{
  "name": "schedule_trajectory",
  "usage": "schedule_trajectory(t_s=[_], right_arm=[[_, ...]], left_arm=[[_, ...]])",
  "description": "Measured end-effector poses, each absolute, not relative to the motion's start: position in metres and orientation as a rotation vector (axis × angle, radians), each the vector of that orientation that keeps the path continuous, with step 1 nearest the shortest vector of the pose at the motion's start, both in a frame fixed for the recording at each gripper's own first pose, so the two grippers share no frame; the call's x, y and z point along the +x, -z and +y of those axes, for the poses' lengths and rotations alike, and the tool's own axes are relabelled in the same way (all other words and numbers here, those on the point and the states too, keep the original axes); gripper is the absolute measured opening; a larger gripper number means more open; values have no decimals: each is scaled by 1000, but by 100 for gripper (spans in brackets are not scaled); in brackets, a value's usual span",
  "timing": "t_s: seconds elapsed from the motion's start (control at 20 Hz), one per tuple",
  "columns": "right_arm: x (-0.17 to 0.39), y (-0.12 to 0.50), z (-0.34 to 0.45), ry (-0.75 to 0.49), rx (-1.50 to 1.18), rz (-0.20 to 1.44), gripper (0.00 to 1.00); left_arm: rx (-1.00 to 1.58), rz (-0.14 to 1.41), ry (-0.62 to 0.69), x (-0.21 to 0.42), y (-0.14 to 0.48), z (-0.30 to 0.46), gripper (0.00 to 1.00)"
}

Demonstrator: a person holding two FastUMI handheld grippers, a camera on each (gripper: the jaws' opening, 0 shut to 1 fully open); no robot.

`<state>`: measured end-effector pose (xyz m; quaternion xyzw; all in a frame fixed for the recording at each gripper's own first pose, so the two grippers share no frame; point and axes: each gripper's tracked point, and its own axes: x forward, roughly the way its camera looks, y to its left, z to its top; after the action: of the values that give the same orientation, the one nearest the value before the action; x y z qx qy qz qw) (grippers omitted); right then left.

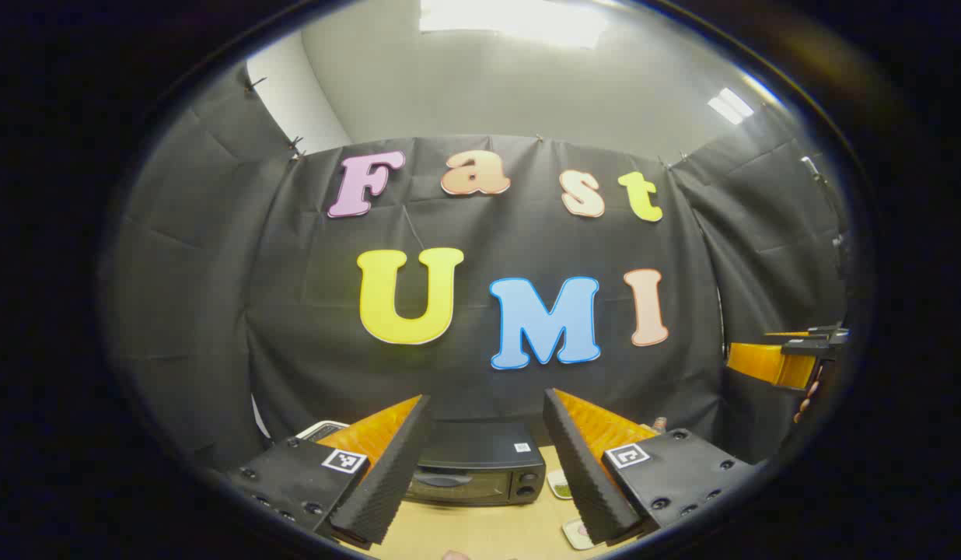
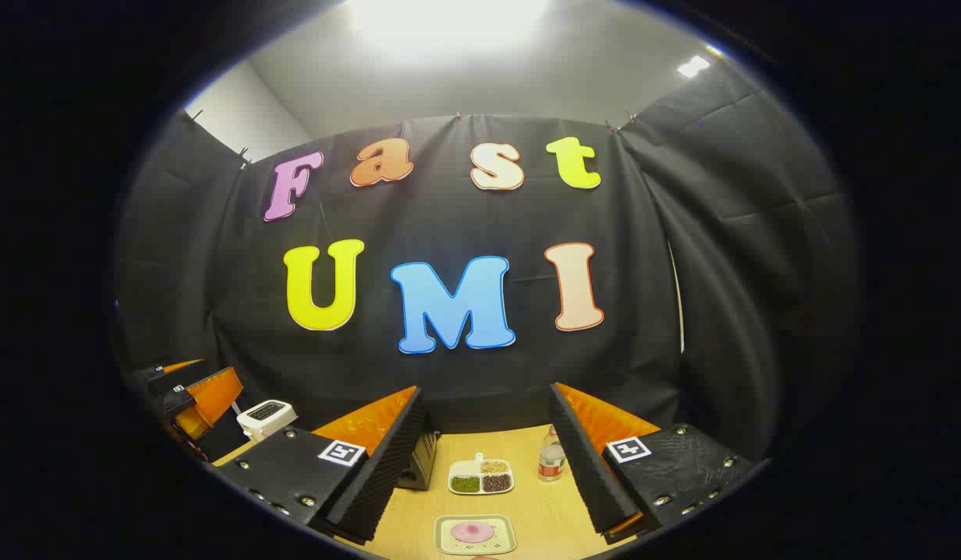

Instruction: Open the electric oven with the left hand, put the food in, and close the electric oven.

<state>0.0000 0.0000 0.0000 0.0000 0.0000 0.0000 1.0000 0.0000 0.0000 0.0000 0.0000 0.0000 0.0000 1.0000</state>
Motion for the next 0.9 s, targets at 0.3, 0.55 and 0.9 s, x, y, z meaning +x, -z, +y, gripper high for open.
schedule_trajectory(t_s=[0.3, 0.55, 0.9], right_arm=[[1, -1, -1, 4, -7, 2, 97], [2, -5, -1, 3, -11, -2, 97], [7, -7, -1, -2, -18, 6, 97]], left_arm=[[-61, 24, 1, 3, 9, 4, 100], [-55, 20, 3, 10, 3, 9, 95], [-57, 35, 32, 19, 6, 0, 100]])
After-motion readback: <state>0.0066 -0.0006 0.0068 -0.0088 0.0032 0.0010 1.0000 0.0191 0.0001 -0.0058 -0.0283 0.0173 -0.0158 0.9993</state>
